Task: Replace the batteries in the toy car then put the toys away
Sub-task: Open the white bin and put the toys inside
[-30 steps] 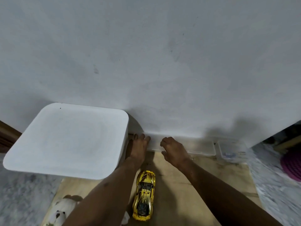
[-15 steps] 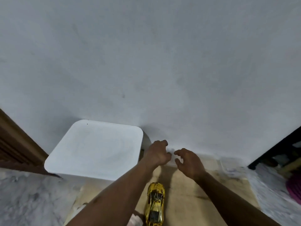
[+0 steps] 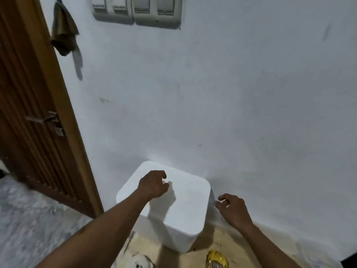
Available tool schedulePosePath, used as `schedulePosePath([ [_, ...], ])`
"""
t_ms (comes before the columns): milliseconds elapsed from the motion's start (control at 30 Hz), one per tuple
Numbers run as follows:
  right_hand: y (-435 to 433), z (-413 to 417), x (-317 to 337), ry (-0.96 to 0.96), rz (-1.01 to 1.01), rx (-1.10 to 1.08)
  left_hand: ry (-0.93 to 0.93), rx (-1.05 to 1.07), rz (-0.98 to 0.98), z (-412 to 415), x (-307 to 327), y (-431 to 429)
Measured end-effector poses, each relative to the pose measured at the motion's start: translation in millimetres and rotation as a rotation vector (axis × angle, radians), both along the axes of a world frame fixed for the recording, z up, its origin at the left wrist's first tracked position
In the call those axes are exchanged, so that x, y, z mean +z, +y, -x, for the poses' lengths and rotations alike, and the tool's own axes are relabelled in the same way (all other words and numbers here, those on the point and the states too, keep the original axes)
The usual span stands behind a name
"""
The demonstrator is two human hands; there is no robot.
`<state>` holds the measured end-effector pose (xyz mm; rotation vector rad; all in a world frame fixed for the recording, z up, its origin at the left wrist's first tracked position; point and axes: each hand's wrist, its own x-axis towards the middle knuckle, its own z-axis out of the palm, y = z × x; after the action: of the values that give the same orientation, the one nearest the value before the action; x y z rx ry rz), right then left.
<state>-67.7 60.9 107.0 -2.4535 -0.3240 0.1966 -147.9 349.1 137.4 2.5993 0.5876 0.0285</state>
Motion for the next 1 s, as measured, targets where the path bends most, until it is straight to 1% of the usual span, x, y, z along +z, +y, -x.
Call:
schedulePosePath([
  [100,26.0,-6.8,-10.2,0.121,-0.053,-0.099,0.075,0.131,-0.078,16.8,-15.9,55.4],
  [167,37.4,-10.8,-20.8,0.210,-0.084,-0.163,0.143,0.204,-0.069,22.3,-26.5,82.8],
  [233,46.8,-12.5,-28.5,0.306,-0.132,-0.219,0.212,0.251,0.074,21.3,-35.4,100.1],
  [300,53.6,-12.8,-29.1,0.390,-0.186,-0.261,0.239,0.289,0.240,17.9,-36.4,106.2],
  [433,63.3,-17.5,-27.4,0.484,-0.266,-0.314,0.150,0.400,0.480,9.1,-39.2,112.8],
  [567,62.4,-18.0,-23.2,0.504,-0.301,-0.306,0.104,0.492,0.715,1.7,-44.7,122.8],
  [700,61.6,-21.2,-19.4,0.557,-0.314,-0.312,0.126,0.524,0.768,-0.7,-38.8,119.1],
  [800,60.5,-23.2,-16.2,0.570,-0.317,-0.327,0.124,0.561,0.740,-3.8,-34.1,115.9],
  [900,58.2,-25.6,-14.9,0.569,-0.305,-0.331,0.160,0.560,0.708,-8.4,-26.3,110.0],
  [1000,60.3,-27.2,-8.3,0.528,-0.249,-0.338,0.177,0.568,0.741,-9.5,-18.2,105.8],
])
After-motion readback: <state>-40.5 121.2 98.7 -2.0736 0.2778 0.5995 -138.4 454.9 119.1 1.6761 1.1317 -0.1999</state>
